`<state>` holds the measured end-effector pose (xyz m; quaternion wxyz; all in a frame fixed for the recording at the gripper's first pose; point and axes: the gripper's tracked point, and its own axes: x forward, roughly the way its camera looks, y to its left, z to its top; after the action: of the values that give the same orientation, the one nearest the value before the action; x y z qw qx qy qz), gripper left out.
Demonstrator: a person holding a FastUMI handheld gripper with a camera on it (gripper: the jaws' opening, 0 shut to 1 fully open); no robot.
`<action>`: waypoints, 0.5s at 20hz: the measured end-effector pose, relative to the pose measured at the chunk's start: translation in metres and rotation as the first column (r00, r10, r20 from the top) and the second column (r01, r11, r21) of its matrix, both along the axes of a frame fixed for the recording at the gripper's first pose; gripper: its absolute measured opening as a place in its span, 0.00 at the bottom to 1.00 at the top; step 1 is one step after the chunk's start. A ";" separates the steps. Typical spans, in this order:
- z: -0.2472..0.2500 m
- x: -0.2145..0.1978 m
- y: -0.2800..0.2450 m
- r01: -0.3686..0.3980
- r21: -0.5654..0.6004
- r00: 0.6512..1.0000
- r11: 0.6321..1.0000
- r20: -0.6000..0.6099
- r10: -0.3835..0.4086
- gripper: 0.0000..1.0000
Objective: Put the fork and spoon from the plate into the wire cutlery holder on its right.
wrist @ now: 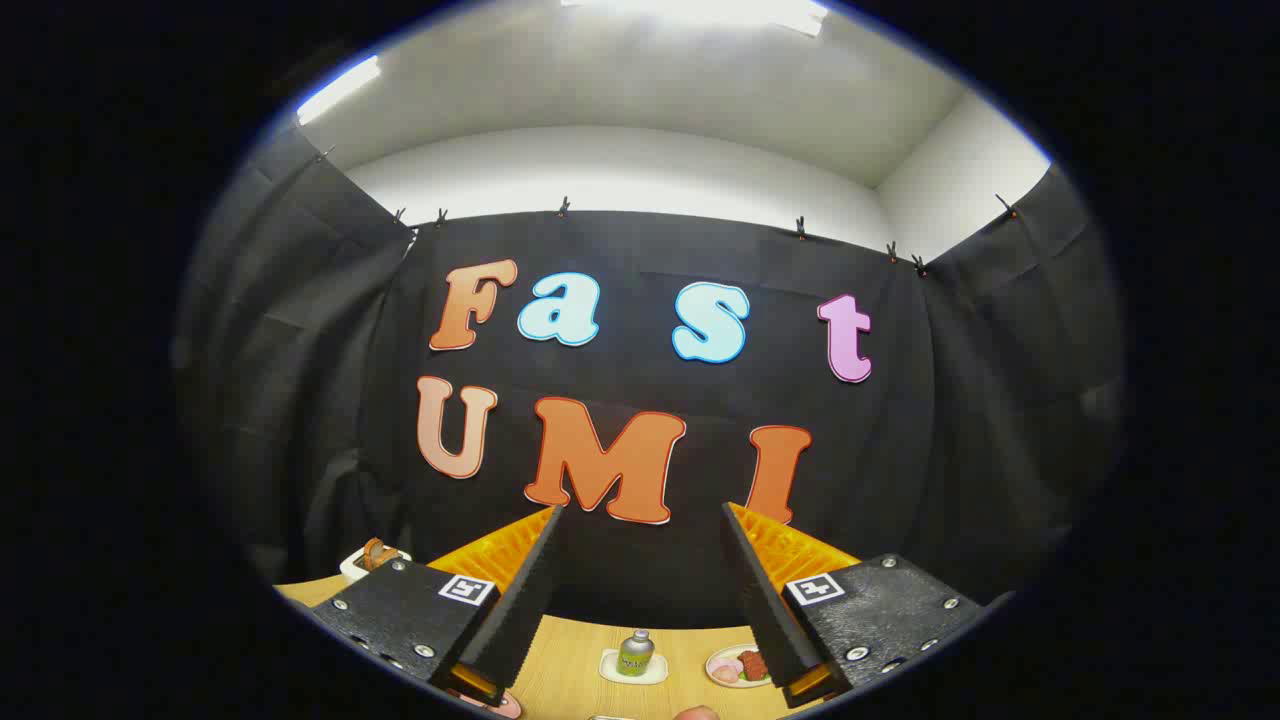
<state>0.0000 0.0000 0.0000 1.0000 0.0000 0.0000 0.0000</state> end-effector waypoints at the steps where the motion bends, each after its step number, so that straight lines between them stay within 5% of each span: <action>1: 0.000 -0.002 0.002 -0.002 -0.001 1.000 1.000 0.000 0.002 0.91; 10: -0.010 -0.013 0.027 -0.069 0.039 0.998 0.997 -0.007 0.069 0.91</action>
<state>-0.0132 0.0274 -0.0100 0.9992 0.0193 0.0040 0.0346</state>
